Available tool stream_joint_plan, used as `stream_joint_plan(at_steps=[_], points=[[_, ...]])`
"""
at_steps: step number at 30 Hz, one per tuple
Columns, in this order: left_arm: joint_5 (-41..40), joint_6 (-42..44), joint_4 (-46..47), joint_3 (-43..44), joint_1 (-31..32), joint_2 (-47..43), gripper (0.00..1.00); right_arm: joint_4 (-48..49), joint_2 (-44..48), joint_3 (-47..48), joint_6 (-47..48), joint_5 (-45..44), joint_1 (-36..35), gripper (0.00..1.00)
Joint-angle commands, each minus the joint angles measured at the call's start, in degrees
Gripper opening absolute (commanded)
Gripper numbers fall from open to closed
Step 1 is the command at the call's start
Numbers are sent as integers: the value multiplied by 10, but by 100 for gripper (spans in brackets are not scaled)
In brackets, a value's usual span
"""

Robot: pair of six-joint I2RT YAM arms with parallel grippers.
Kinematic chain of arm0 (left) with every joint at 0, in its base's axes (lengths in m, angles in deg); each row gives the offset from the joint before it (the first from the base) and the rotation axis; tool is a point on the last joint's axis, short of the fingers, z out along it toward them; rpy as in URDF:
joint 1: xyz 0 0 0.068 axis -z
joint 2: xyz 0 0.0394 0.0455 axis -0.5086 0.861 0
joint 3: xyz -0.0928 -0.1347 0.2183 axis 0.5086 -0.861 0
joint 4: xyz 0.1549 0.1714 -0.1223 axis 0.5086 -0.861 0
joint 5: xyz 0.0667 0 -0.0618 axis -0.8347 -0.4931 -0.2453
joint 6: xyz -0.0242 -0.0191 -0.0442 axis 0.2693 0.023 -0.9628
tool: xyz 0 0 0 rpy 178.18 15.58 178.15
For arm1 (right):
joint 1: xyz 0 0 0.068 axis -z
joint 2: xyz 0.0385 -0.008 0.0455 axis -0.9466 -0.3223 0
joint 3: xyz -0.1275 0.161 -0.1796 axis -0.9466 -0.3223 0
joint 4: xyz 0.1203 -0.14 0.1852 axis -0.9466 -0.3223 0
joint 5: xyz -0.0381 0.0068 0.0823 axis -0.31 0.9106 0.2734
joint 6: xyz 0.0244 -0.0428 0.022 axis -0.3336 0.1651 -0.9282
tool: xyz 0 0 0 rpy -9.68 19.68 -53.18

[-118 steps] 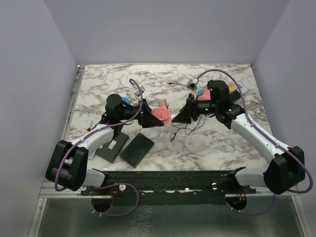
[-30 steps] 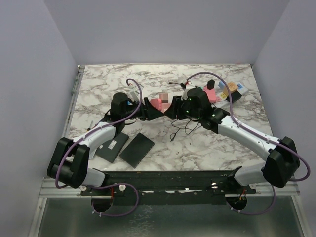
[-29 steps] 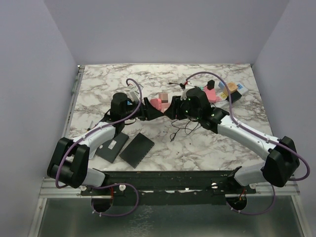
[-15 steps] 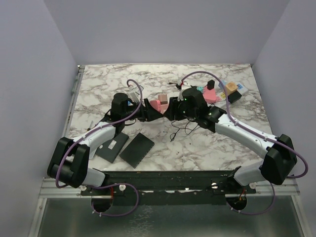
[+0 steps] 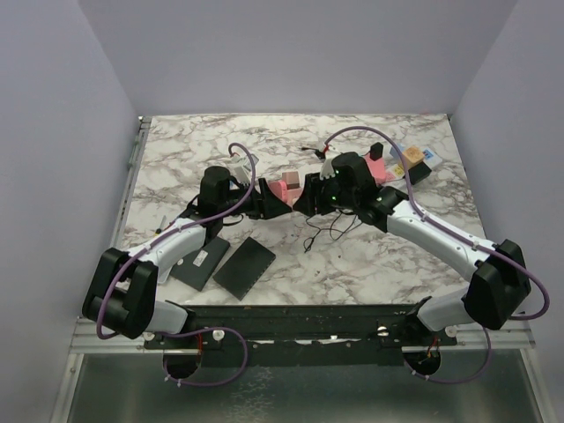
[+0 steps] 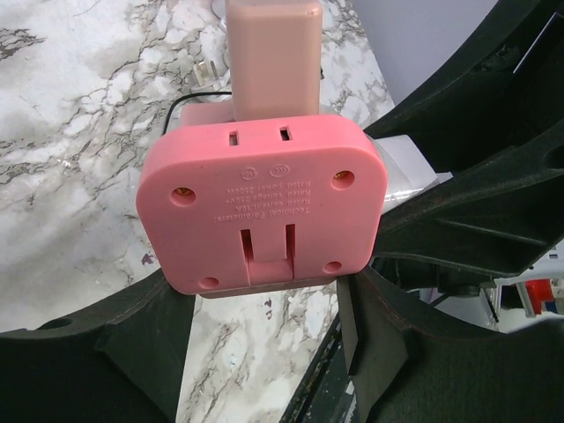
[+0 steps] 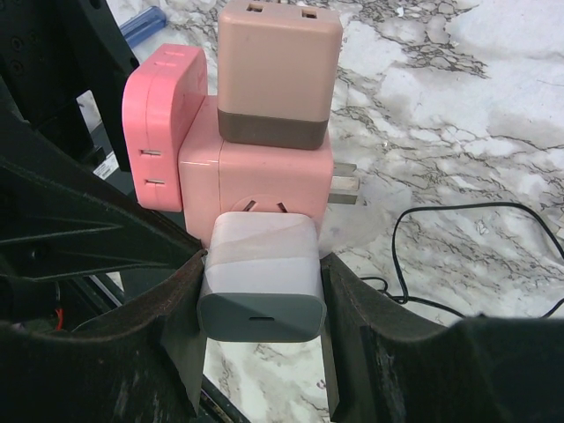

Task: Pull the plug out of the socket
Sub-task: Remove the plug from the socket.

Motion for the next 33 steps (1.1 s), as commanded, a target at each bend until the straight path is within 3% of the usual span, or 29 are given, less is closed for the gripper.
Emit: stream_joint_plan(at_steps=[1, 12, 26, 33], points=[[-86, 29, -43, 5, -4, 4, 0, 56, 19, 26, -5, 133, -16, 0], [-91, 24, -43, 3, -4, 8, 0, 27, -25, 47, -60, 63, -19, 0], [-94, 23, -46, 3, -4, 15, 0, -47, -68, 111, -69, -88, -84, 0], [-100, 30, -53, 4, -5, 12, 0, -57, -78, 121, -78, -120, -100, 1]])
